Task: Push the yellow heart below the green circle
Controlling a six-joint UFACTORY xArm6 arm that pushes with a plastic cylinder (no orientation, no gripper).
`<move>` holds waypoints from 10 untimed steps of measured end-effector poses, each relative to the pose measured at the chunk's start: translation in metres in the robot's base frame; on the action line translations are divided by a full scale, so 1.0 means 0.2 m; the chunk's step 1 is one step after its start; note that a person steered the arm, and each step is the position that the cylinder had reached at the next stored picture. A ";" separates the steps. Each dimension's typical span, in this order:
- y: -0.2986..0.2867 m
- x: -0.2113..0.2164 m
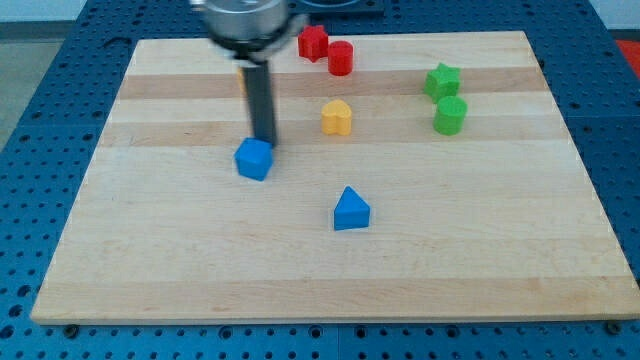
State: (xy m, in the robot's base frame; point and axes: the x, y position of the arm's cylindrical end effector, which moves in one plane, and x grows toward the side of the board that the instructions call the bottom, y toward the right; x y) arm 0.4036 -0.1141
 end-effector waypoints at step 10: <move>1.01 -0.16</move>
State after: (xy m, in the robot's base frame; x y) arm 0.3718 0.0888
